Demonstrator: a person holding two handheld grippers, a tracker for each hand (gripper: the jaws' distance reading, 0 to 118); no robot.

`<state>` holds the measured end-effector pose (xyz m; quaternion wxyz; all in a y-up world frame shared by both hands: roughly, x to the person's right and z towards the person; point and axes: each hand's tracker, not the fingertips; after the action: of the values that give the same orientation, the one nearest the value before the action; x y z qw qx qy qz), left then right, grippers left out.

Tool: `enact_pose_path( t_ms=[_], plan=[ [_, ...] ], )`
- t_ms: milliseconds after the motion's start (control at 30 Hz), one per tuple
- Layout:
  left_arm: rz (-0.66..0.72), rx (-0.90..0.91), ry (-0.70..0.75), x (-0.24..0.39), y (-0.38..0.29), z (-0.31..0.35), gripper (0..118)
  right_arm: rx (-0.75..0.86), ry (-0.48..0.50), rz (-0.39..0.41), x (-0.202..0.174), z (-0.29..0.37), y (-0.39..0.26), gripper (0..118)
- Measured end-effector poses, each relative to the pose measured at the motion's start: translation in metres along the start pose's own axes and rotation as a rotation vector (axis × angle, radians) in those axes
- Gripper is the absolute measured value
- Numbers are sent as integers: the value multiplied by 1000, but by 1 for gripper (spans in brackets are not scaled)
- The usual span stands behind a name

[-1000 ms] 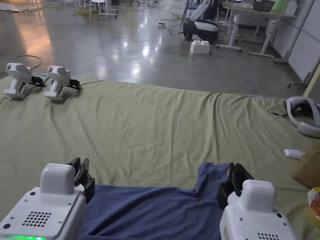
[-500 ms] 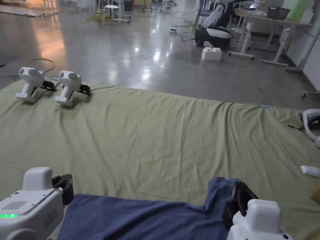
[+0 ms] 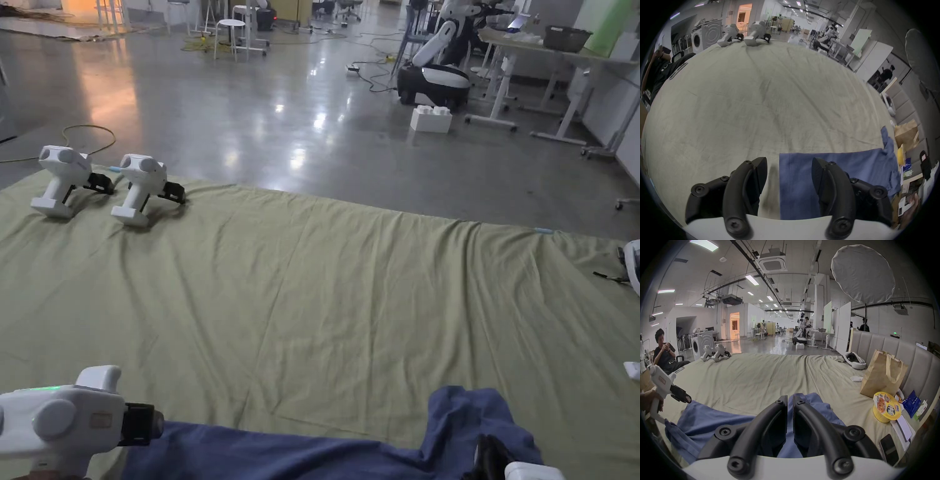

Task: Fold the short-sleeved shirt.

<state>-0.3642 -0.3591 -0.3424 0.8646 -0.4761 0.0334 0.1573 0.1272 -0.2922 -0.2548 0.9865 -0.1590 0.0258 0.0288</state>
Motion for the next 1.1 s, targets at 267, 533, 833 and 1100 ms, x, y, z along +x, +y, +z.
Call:
enact_pose_path(
  t_ms=[267, 533, 833, 1100],
  plan=[
    [-140, -61, 204, 32, -5, -28, 61, -65, -32, -13, 16, -6, -15, 9],
    [-253, -26, 189, 52, -17, -26, 9, -225, -80, -3, 60, -43, -8, 13],
    [-220, 99, 175, 42, -8, 14, 7, -682, -56, 64, 127, -171, -6, 70],
    [-220, 115, 181, 47, -8, 25, 8, -856, 33, 17, 134, -227, -32, 67]
  ],
)
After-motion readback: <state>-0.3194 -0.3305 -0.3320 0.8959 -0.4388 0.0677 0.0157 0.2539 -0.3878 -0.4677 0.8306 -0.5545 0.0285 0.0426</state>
